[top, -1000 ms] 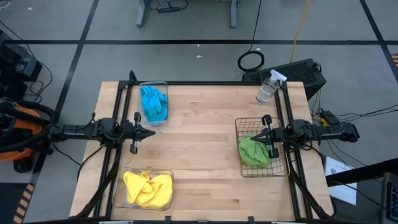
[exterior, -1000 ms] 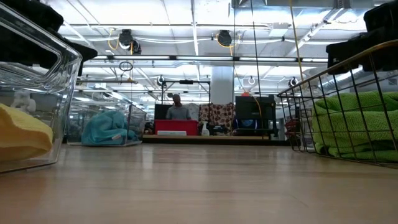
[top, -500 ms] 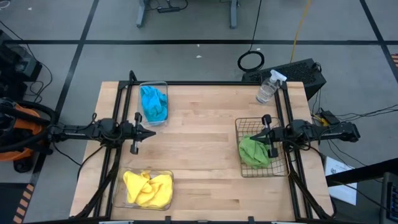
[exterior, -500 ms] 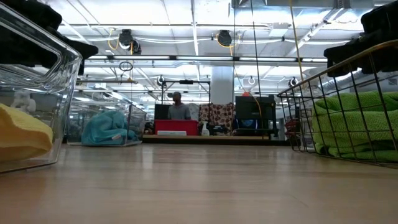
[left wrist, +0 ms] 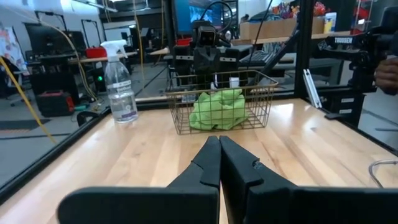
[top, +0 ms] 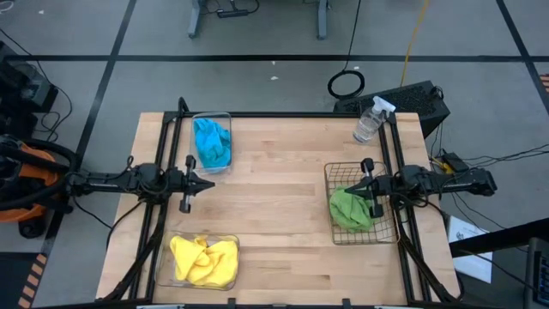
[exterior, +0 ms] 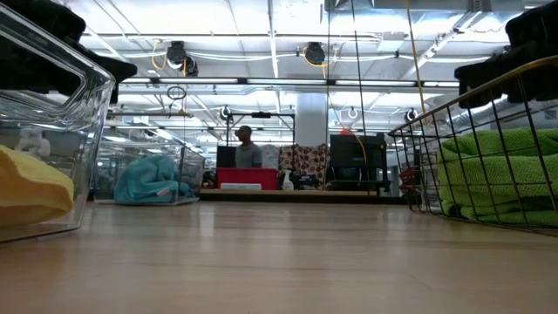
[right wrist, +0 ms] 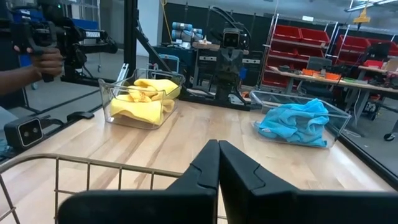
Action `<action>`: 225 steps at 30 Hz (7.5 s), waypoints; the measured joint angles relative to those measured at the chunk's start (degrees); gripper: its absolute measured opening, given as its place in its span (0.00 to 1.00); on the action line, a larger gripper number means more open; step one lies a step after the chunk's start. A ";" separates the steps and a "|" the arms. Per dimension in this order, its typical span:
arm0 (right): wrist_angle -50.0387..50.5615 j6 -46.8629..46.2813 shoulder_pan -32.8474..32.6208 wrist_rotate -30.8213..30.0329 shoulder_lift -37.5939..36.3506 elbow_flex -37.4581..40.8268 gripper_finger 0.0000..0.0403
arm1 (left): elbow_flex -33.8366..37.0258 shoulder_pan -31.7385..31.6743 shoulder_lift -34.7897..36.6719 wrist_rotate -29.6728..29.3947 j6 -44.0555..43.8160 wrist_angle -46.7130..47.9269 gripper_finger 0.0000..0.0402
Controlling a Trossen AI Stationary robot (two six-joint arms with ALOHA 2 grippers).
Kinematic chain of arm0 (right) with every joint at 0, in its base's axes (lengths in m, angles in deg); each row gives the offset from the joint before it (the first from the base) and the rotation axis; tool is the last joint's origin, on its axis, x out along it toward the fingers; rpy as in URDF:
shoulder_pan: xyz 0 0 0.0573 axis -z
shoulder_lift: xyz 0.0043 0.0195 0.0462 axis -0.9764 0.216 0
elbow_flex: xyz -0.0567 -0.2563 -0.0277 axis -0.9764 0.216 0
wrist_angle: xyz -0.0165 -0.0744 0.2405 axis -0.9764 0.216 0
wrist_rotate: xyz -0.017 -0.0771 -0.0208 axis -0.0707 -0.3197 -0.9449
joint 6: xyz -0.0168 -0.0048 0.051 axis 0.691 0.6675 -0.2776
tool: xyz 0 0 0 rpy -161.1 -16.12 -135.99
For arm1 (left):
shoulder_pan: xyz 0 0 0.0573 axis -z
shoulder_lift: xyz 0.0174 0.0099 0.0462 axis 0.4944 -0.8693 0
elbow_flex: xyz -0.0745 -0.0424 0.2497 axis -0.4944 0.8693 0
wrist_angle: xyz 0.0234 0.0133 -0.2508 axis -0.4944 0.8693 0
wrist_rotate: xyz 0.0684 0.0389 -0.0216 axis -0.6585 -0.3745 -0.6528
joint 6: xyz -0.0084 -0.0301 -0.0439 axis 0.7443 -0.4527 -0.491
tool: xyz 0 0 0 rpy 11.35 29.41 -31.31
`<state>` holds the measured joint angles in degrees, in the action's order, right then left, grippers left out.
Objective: Sort microfiber towel by color & place in baskets
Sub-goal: Return to Home Position
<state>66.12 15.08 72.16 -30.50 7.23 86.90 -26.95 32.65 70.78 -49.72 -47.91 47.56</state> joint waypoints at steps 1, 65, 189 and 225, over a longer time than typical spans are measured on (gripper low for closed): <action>0.00 0.01 0.00 0.00 -0.21 0.00 0.00 | 0.00 0.00 0.12 0.09 0.27 -0.04 0.00; -1.01 -4.40 0.02 -7.48 -0.87 0.04 0.00 | 0.11 -0.02 0.19 -2.92 -7.41 -0.54 0.00; -0.94 -4.44 0.01 -7.48 -0.87 0.04 0.00 | 0.11 -0.07 0.19 -2.29 -7.52 -1.26 0.08; -0.94 -4.44 0.01 -7.48 -0.88 0.04 0.00 | 0.11 -0.06 0.17 -2.29 -7.52 -1.26 0.08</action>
<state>65.18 10.64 72.16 -37.97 6.35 86.94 -26.84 32.59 70.95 -52.01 -55.43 46.30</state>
